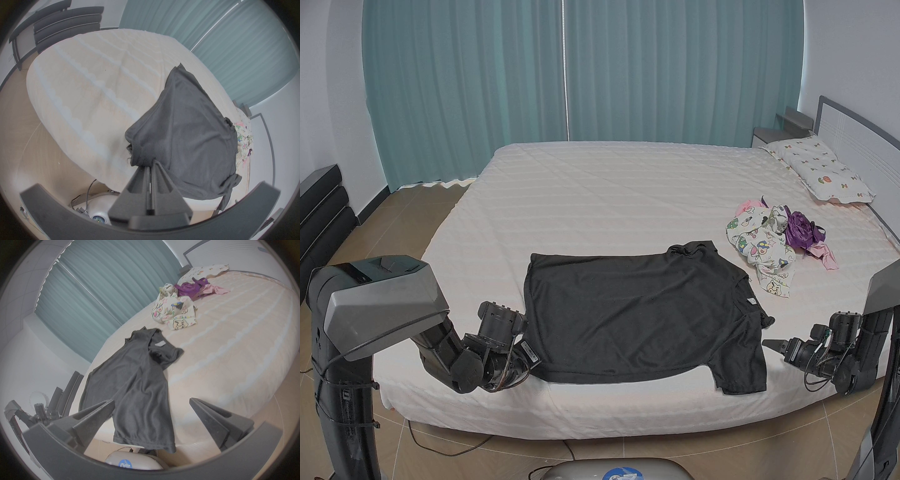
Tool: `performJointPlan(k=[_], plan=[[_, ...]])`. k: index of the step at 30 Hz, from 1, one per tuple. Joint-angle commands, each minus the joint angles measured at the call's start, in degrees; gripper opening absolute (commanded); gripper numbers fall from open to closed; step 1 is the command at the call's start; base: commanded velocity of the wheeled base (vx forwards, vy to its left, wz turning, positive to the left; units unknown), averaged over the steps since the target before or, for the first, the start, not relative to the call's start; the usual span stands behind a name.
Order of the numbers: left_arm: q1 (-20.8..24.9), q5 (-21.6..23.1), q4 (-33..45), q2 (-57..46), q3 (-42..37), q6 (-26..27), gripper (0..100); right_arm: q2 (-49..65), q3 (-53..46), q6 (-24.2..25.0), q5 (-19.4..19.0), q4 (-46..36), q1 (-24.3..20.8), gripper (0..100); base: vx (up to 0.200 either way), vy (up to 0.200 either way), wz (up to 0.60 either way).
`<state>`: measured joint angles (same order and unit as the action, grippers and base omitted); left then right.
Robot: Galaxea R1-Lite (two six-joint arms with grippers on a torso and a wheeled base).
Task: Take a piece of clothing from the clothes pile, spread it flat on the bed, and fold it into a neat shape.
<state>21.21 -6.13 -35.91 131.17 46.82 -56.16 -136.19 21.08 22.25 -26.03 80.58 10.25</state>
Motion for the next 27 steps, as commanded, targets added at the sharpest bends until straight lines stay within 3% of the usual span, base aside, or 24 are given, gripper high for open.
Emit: performJointPlan(k=[1, 5, 11, 21, 27], plan=[[-2.4, 0.2, -2.5, -0.4, -0.4, -1.0, 0, -3.5, 2.0, -0.1, 0.8, -0.3, -3.4, 100, 0.000, 0.000, 0.00], [-3.9, 0.2, -4.0, -0.3, -0.6, -1.2, 0, -5.6, 4.4, -0.2, 3.4, -1.4, -5.9, 100, 0.000, 0.000, 0.00], [-5.0, 0.7, -4.2, -0.2, -0.3, -1.4, 0, -6.1, 6.0, -0.2, 3.9, -4.0, -9.0, 100, 0.000, 0.000, 0.00], [-5.7, 1.9, -4.2, 0.1, -0.1, -2.6, 0, -4.8, 1.2, -2.4, 4.1, -4.9, -9.2, 100, 0.000, 0.000, 0.00], [-5.7, 2.3, -4.2, 0.0, -0.3, -2.7, 0, -5.1, 0.7, -4.3, 6.7, -5.0, -9.5, 100, 0.000, 0.000, 0.00]])
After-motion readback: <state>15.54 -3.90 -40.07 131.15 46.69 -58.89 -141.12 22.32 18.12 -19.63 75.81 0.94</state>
